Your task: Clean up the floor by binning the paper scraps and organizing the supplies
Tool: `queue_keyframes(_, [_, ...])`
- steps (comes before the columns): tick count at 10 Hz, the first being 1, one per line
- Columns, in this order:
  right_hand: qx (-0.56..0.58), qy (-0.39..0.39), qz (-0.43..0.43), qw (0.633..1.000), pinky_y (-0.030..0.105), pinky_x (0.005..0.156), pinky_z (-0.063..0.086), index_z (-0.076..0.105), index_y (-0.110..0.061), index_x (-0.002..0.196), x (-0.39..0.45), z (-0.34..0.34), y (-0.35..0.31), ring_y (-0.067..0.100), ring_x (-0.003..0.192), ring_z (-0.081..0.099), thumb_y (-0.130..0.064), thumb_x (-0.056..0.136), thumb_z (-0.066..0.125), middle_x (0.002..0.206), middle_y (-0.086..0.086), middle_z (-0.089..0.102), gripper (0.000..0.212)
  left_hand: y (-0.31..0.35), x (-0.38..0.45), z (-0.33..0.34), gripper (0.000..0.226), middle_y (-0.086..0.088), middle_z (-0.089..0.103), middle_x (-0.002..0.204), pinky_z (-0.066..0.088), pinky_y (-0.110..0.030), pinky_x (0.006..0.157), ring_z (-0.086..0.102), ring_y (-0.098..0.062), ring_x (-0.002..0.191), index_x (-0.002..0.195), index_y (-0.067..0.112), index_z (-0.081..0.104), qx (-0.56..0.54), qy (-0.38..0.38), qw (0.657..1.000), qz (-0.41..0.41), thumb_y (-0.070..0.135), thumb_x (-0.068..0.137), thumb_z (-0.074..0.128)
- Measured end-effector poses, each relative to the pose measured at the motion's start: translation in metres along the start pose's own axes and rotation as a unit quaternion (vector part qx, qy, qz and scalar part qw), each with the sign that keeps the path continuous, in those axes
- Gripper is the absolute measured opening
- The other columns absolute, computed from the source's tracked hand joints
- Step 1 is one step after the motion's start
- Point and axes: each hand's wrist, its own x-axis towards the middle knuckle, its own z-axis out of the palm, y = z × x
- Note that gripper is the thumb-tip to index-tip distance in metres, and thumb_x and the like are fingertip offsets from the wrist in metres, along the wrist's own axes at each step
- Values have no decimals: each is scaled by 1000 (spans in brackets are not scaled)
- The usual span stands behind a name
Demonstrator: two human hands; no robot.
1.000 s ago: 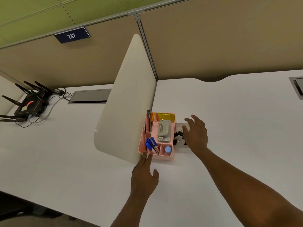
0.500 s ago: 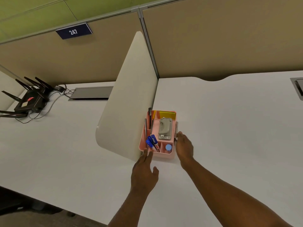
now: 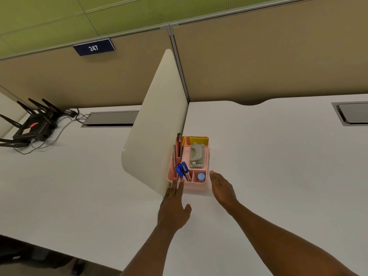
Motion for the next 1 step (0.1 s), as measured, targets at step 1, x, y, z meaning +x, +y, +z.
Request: queue_keyframes(1, [-75,6,-37,996,39,112,34,41,-25,142,-19,-4,15,22,136,43,-58,95,28,149,1,44,59,1,-8,-2,83,8,-8,162,23,-35,117,3,-16,150,154,30,-1,1,20,1000,16,47,93,53])
